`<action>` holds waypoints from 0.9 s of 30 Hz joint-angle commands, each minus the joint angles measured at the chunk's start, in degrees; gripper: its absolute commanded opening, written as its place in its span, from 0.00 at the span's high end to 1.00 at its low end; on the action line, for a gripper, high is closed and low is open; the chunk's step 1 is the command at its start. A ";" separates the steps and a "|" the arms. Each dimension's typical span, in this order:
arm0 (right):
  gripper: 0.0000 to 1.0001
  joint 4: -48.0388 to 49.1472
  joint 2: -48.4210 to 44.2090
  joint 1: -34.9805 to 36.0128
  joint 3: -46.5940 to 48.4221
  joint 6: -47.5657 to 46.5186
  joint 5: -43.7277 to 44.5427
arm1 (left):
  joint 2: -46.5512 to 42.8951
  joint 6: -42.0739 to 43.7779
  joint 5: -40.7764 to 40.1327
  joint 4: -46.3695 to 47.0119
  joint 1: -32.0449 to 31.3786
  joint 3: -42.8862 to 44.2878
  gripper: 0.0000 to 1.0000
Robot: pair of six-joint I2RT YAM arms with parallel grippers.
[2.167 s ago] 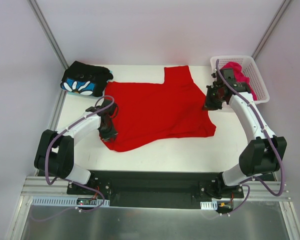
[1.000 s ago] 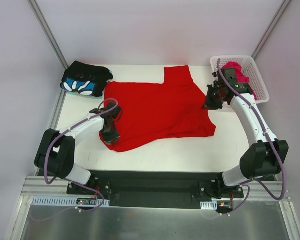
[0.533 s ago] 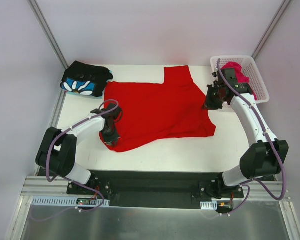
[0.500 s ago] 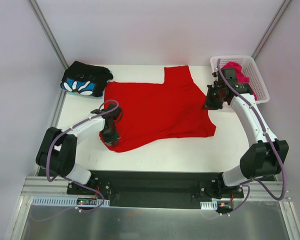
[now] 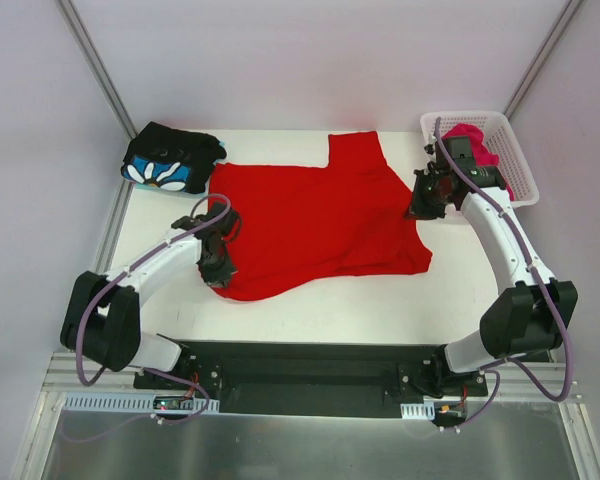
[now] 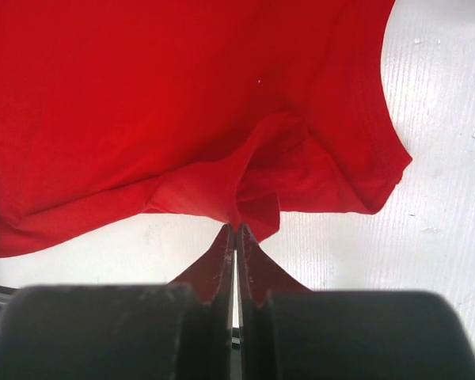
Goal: Fold and stack the t-shirts
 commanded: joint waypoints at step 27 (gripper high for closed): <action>0.99 -8.39 -3.36 -8.05 13.65 -1.10 -1.55 | -30.85 -0.57 -9.58 -24.49 -0.46 2.29 1.00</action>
